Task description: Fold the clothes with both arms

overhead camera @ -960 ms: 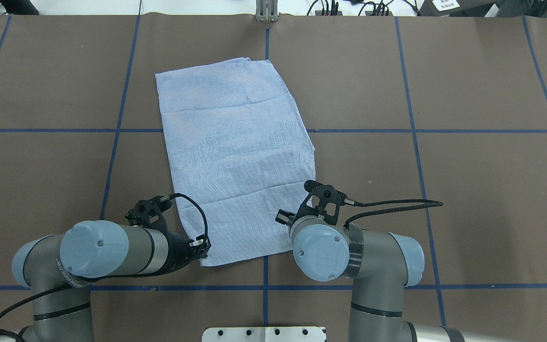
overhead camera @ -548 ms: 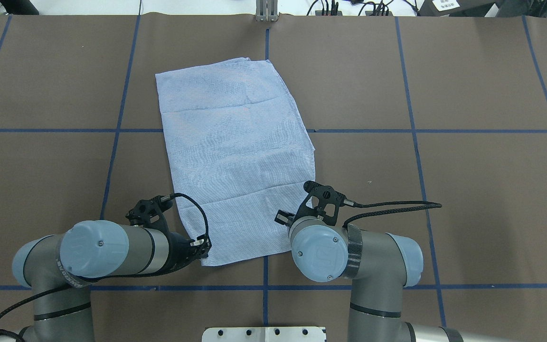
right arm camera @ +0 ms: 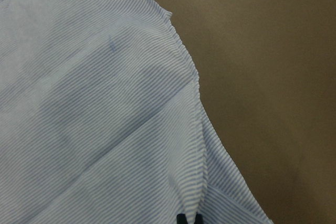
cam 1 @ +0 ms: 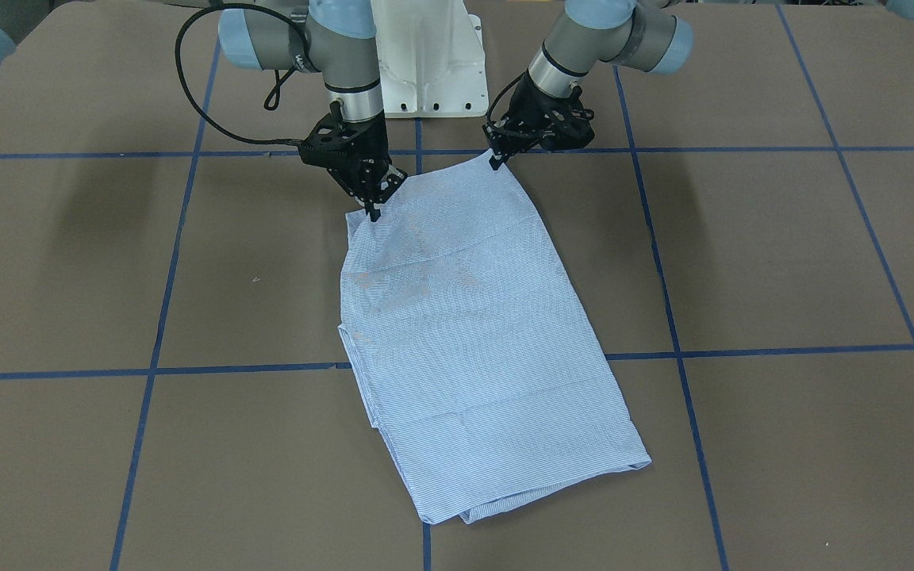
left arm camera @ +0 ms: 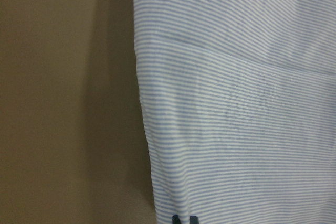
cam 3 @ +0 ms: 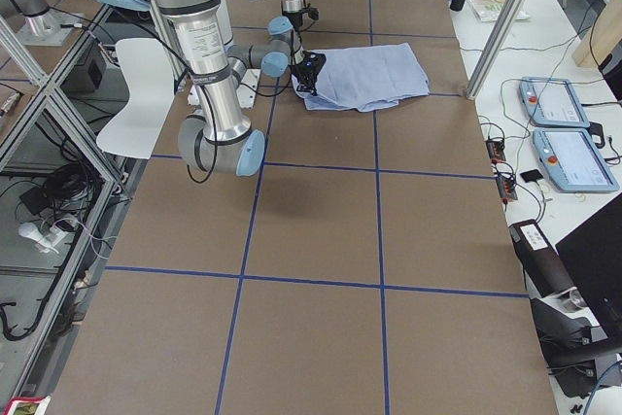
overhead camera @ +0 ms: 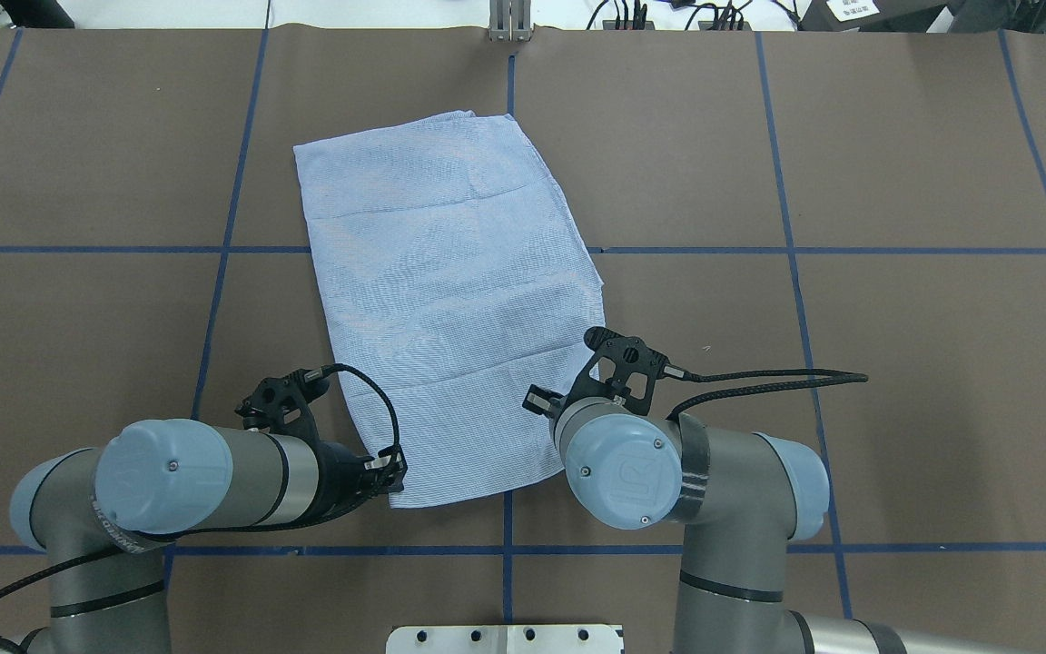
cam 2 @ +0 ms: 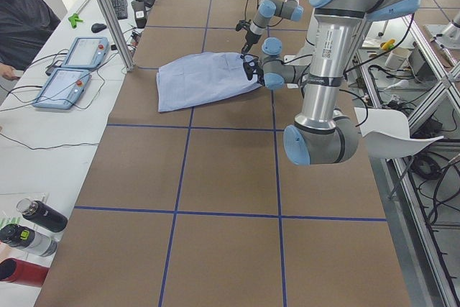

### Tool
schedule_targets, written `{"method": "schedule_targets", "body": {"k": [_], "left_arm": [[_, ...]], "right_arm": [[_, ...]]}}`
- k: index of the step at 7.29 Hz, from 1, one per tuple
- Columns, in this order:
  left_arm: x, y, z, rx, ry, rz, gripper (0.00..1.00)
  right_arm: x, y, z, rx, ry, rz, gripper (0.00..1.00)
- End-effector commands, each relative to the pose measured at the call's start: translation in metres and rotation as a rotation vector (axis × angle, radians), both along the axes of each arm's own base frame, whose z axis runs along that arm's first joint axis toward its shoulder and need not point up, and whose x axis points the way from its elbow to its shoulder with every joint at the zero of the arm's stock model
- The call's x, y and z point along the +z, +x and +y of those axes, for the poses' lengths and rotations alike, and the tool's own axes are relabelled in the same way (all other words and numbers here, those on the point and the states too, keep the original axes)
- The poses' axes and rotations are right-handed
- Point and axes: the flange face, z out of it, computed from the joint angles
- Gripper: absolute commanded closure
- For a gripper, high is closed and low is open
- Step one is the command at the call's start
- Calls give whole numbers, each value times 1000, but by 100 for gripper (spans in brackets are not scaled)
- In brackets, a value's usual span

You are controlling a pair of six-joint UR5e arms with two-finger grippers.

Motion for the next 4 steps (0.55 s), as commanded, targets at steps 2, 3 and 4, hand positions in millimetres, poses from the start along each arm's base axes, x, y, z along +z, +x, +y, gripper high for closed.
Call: {"method": "schedule_targets", "body": {"k": [2,3,4], "left_arm": [[-57,-48,15,14,26,130,100],[-76,-66,22,34,22,141,100],[-94,-86,30,51,19,154,100]], "right_arm": [[-14,74,56,-30,-22,-70,100],[-27,87,75,-43,-30,-106,100],[-41,105,94,-49,-44,-100,100]]}}
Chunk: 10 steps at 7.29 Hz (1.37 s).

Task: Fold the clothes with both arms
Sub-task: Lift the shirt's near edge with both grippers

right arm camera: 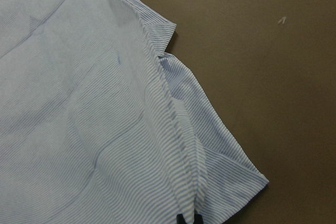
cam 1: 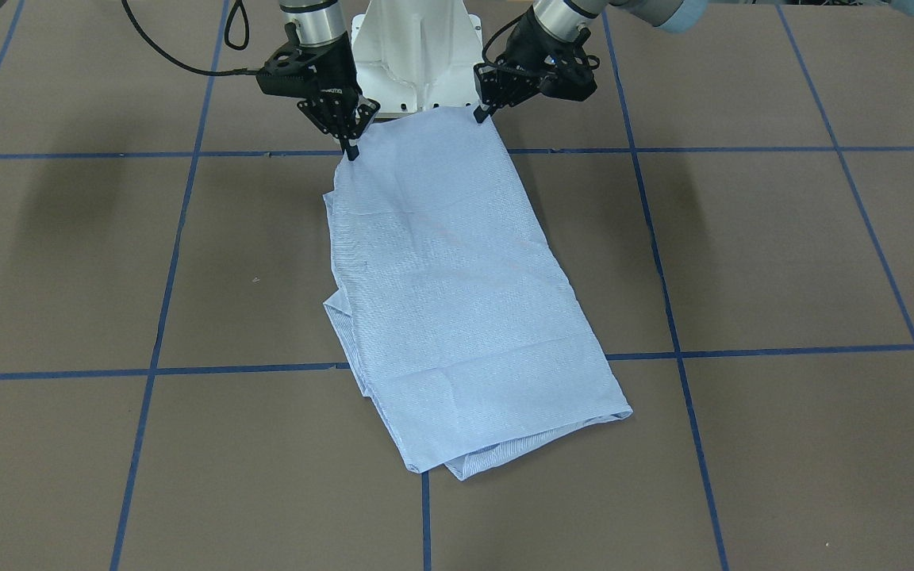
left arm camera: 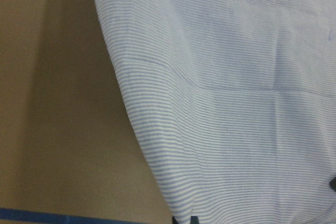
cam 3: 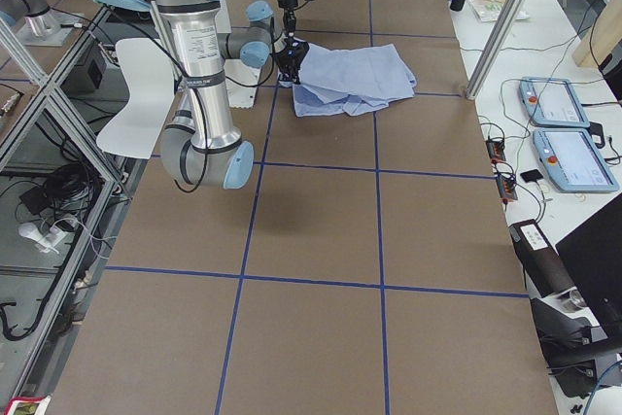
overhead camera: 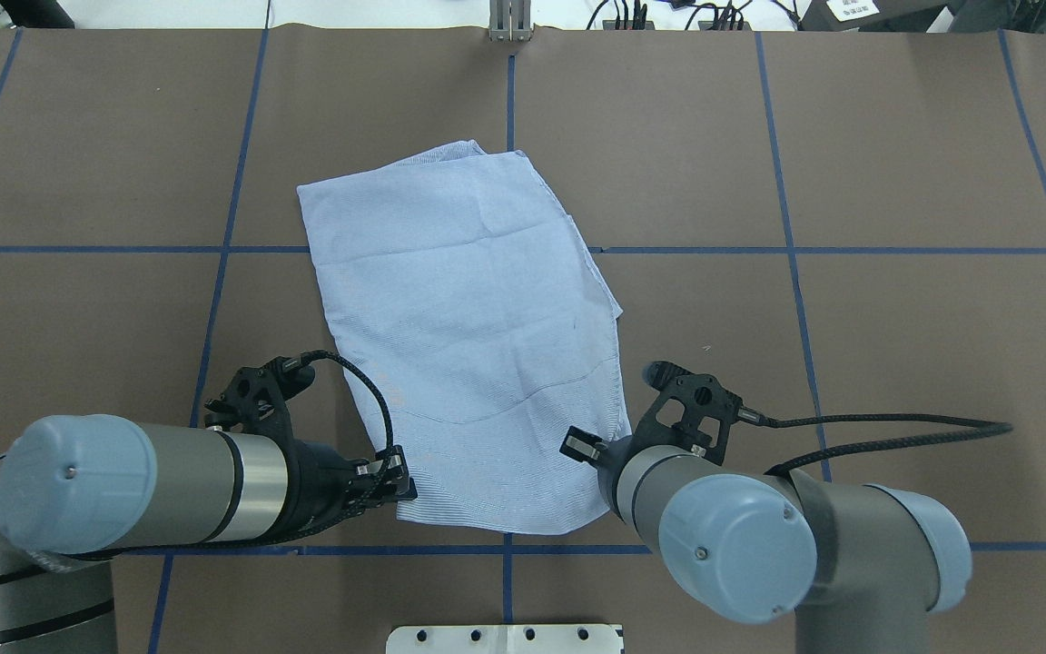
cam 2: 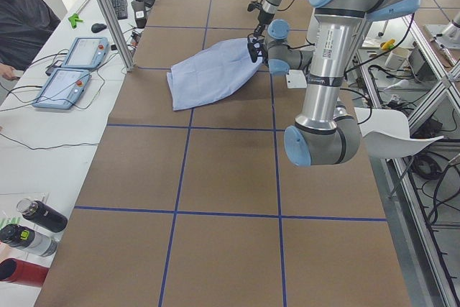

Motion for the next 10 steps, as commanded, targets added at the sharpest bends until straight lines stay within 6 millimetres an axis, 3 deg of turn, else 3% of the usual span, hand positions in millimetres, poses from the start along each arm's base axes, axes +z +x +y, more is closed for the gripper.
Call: {"method": "schedule_targets", "body": {"k": [1,2,3,4,5,7,9,10], "left_arm": [[-35,-41,15,25,-5,15,100],[-37,-41,16,26,-11,-4,100],[-33,-34,16,30,-16,-29,100],[-27,-32,7,16,-9,-61,100],[-28,-41,-22,-48,-14,-82,100],[-53,-55,-94,-126,85,-179,100],[-43,-65,-172,-177,151,-275,100],[-30,-55,-220,-184,189,-355,100]], "right_arm": [[-31,48,39,-26,-21,-13,100],[-35,51,41,-30,-22,0,100],[-31,36,36,-30,-17,28,100],[-44,11,4,6,5,48,100],[-59,-6,-34,36,39,74,100],[-80,8,-105,48,38,84,100],[-106,-8,-171,85,47,131,100],[-111,-21,-208,97,52,180,100]]}}
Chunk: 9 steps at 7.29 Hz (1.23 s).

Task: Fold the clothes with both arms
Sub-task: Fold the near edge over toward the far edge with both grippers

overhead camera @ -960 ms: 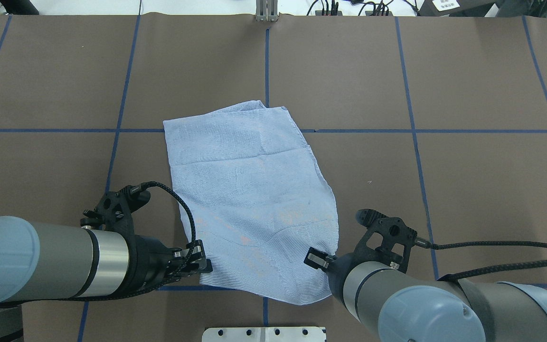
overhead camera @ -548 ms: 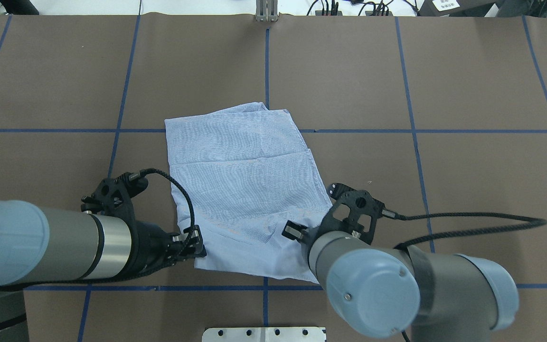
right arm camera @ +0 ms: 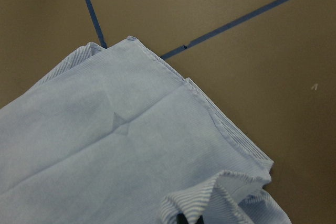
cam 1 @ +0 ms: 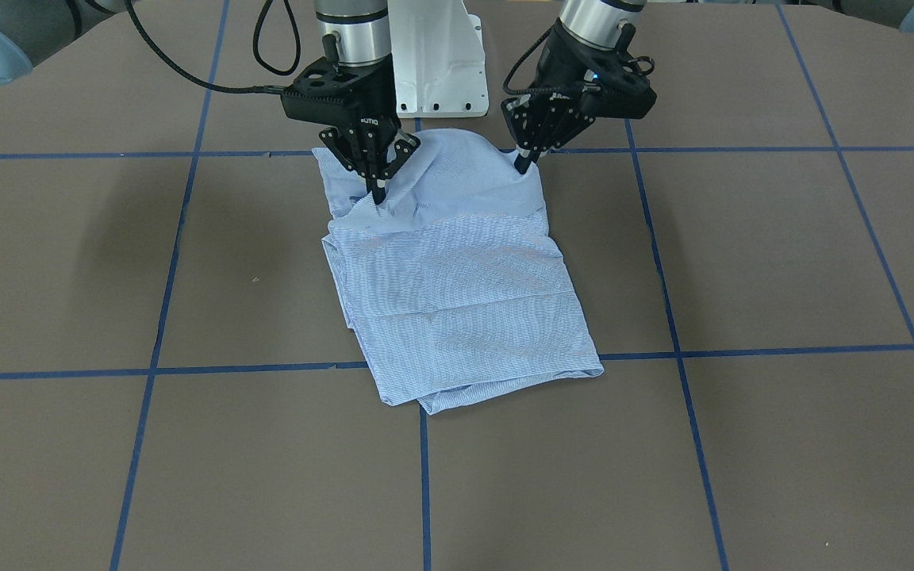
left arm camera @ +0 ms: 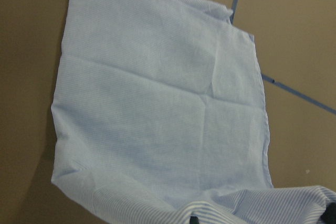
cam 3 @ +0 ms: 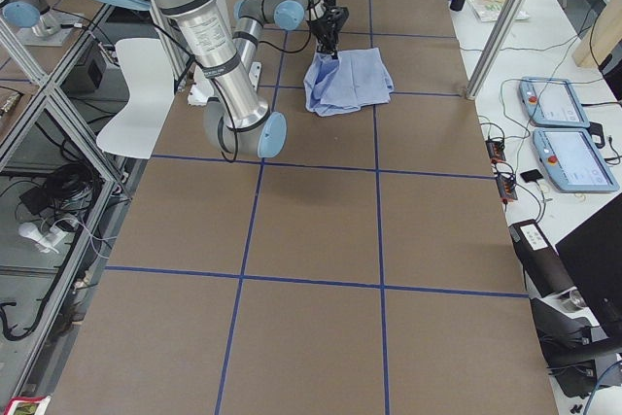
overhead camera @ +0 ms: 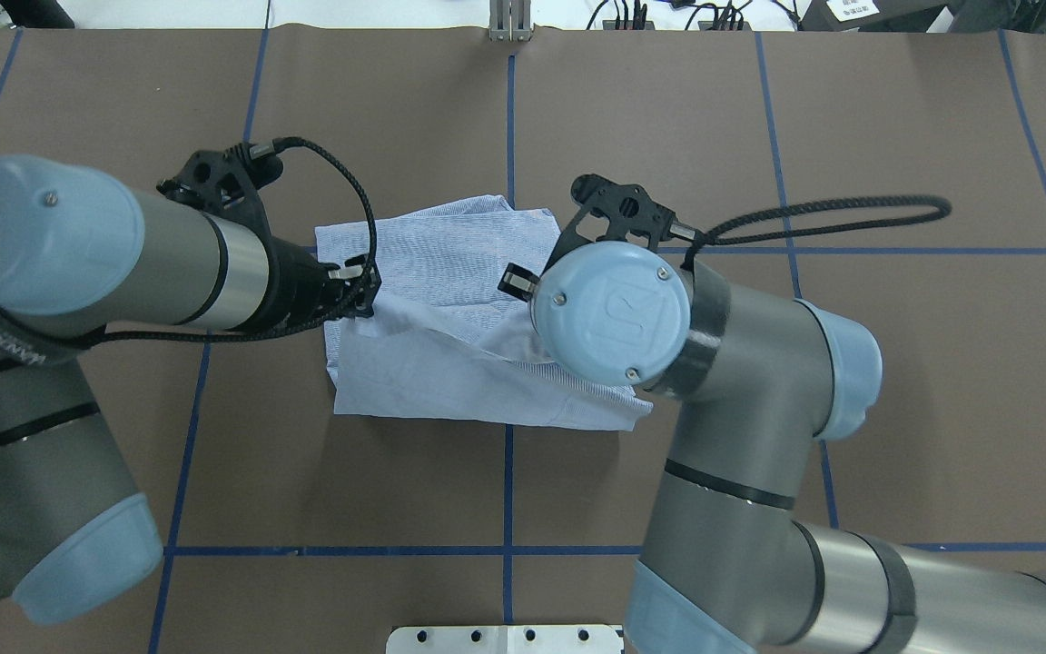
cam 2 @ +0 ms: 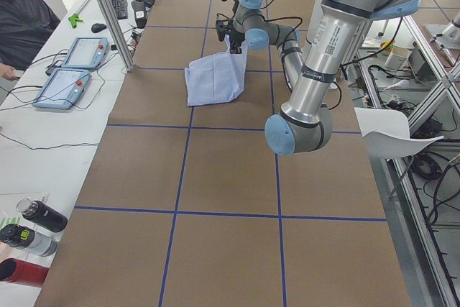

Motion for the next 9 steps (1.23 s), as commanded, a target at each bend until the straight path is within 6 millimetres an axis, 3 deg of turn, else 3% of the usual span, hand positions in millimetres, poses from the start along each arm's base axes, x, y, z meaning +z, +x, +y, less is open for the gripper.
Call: {"method": "schedule_targets", "body": {"k": [1,2,3,4,5,6,7,8,9], "left_arm": [[38,31,-97,-7,48,-172,100],[57,35,-131,-16,78,-192,100],[85,50,-152,-1,85,-226,100],[107,71,-176,-16,92,-250,100],[127,89,-192,-6,96,-264,100],[135,89,-195,29,156,-277,43],[134,81,-195,45,201,-265,0],[127,56,-195,83,236,-233,0],[131,26,-185,167,244,-174,0]], "right_arm": [[-7,-41,-88,21,8,60,100],[6,-74,-135,37,19,69,100],[17,-85,-170,19,29,94,100],[33,-89,-190,4,28,104,100],[50,-98,-197,-17,43,122,100],[52,-100,-198,-70,91,155,79],[45,-97,-199,-119,131,170,1],[28,-76,-214,-172,75,97,0],[12,-62,-216,-226,26,38,0]]}}
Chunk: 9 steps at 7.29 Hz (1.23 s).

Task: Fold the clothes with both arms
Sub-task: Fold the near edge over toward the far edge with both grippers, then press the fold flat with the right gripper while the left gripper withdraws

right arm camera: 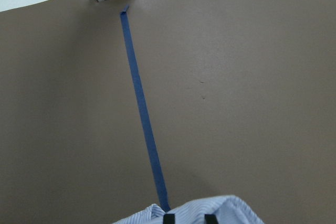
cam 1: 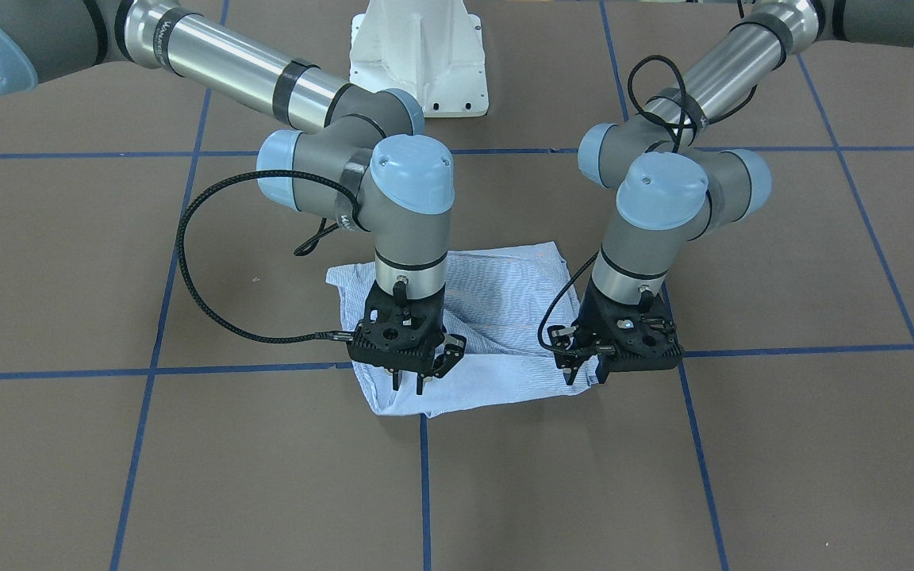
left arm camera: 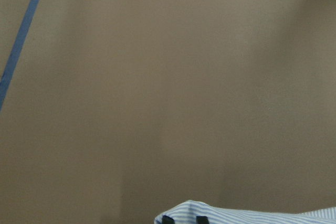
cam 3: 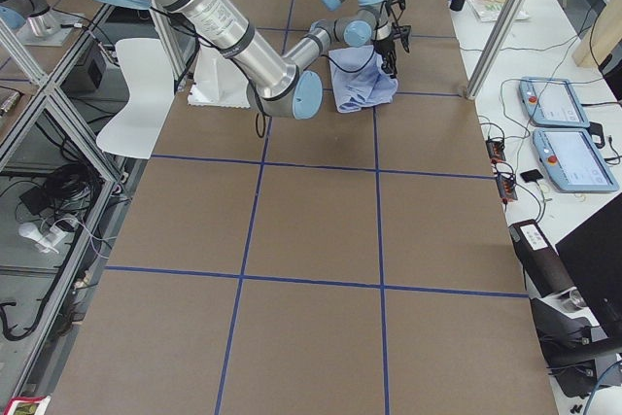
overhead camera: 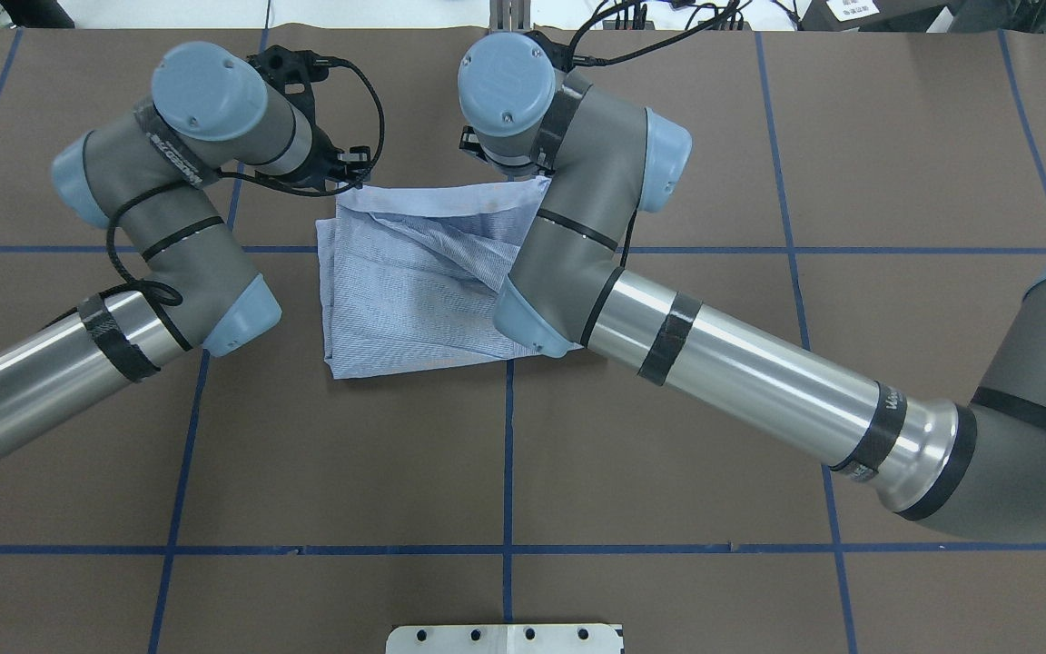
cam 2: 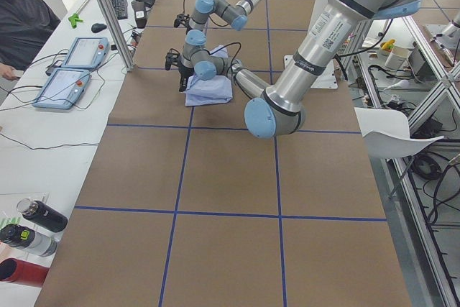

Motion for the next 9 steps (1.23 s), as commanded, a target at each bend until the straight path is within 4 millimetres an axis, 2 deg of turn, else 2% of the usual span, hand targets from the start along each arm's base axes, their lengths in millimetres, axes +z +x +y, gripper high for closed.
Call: {"method": "schedule_targets", "body": {"k": [1,2,3,4,5,6,7,9], "left_arm": [[6,-58,20,133,54,60,0],[10,-68,23,147,61,61,0],[10,-68,23,151,59,63,0],[10,-69,22,151,59,64,0],[11,-69,23,150,58,62,0],[12,-69,22,150,57,61,0],[12,-70,23,150,57,61,0],[12,-70,23,149,56,62,0]], "right_arm": [[-35,27,5,-76,-71,-54,0],[-40,18,26,-91,-83,-46,0],[-33,-13,57,-100,-86,-28,0],[-18,-43,87,-103,-58,17,0],[8,-61,106,-117,-45,61,0],[20,-66,114,-154,-11,95,1],[30,-65,113,-288,113,177,3],[44,-64,117,-455,289,291,14]]}}
